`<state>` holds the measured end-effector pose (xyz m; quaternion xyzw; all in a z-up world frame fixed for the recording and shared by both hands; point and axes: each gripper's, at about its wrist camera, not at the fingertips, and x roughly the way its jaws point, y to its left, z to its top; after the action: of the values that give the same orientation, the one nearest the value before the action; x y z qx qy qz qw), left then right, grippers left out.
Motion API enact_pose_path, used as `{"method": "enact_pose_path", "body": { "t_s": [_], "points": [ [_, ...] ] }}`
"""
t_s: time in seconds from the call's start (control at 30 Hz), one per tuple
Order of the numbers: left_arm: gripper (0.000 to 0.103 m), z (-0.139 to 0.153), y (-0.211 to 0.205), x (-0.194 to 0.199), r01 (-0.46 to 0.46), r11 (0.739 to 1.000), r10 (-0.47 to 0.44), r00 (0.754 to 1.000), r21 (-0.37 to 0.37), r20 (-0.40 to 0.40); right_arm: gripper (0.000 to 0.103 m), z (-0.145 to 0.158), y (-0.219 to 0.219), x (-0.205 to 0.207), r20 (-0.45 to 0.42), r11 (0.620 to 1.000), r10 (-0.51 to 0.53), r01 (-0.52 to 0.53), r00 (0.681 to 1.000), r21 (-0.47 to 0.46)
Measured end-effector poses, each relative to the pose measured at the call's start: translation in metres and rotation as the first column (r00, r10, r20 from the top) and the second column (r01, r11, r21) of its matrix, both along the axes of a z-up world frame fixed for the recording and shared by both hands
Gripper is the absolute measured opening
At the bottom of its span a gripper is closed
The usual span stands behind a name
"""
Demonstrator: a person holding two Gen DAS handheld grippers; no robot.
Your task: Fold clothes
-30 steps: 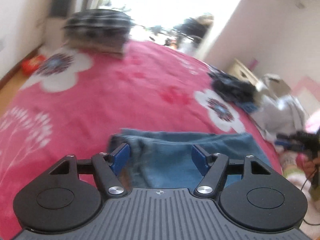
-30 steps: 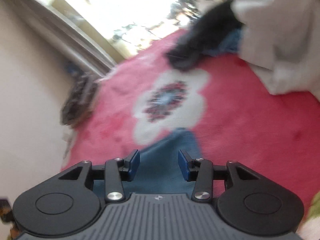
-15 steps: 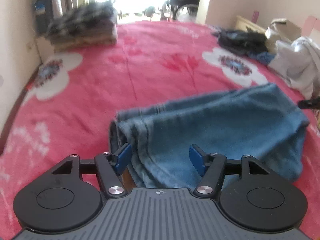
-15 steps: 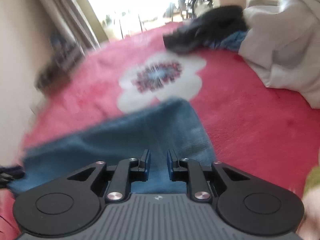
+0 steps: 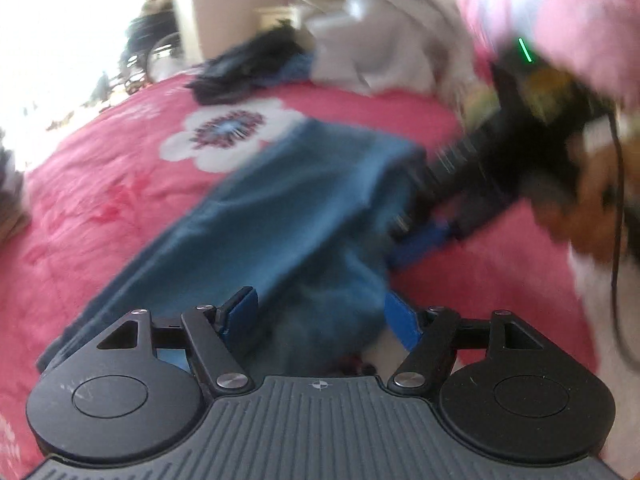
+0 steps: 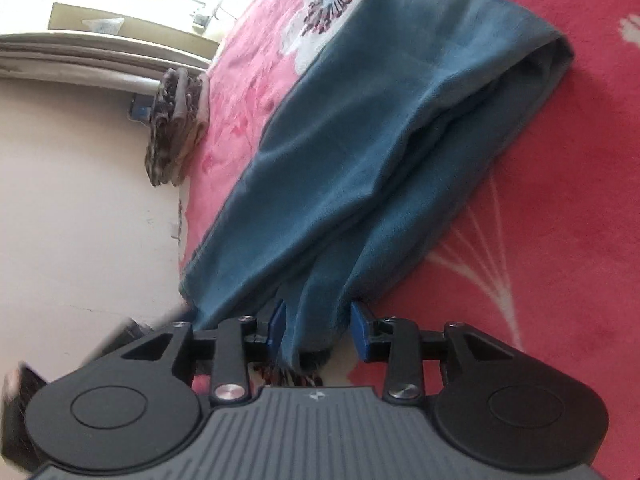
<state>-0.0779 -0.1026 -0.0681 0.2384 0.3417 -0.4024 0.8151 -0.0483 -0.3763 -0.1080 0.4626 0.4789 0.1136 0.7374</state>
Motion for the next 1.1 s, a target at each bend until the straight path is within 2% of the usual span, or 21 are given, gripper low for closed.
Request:
{"method": "enact_pose_path", "body": {
  "t_s": [0.07,0.2,0.33,0.43,0.57,0.7,0.73,0.83,0.97,1.1],
  "points": [
    [0.063,-0.013,-0.007,-0.006,-0.007,0.999,0.006,1.000,0.038,0.018,0.029,-0.002,-0.005,0.000,0.018,0.999,-0.028,0.027,0.999,0.043],
    [0.054,-0.021,0.000,0.001,-0.093,0.995,0.093,0.995,0.021,-0.026,0.025,-0.001,-0.009,-0.003,0.074,0.993,-0.075,0.067,0.994,0.100],
    [0.048,-0.022,0.009,0.007,-0.205,0.978,0.200,0.975,-0.044,-0.098,0.025,-0.009,-0.009,-0.001,0.080,0.990,-0.103,0.095,0.991,0.103],
    [0.047,-0.021,0.012,0.009,-0.248,0.966,0.237,0.962,-0.072,-0.134,0.025,-0.014,-0.013,-0.007,0.075,0.988,-0.131,0.124,0.988,0.097],
    [0.051,-0.017,0.014,0.013,-0.250,0.960,0.224,0.956,-0.124,-0.187,0.024,-0.024,-0.012,-0.011,0.042,0.988,-0.143,0.140,0.989,0.065],
    [0.055,-0.013,0.013,0.014,-0.245,0.953,0.207,0.956,-0.178,-0.208,0.015,-0.034,-0.011,-0.011,0.025,0.987,-0.152,0.150,0.988,0.050],
    [0.055,-0.013,0.012,0.015,-0.247,0.952,0.209,0.956,-0.180,-0.206,0.011,-0.033,-0.011,-0.011,0.035,0.988,-0.152,0.150,0.988,0.045],
    [0.055,-0.015,0.007,0.022,-0.263,0.948,0.224,0.951,-0.179,-0.214,0.006,-0.028,-0.012,-0.017,0.100,0.987,-0.156,0.153,0.983,0.043],
    [0.054,-0.021,0.001,0.034,-0.277,0.943,0.232,0.944,-0.184,-0.234,0.005,-0.014,-0.011,-0.024,0.226,0.992,-0.126,0.128,0.966,0.005],
    [0.054,-0.029,-0.009,0.040,-0.266,0.951,0.225,0.945,-0.157,-0.235,0.004,-0.007,-0.012,-0.027,0.297,0.992,-0.125,0.126,0.947,0.018]
  ]
}}
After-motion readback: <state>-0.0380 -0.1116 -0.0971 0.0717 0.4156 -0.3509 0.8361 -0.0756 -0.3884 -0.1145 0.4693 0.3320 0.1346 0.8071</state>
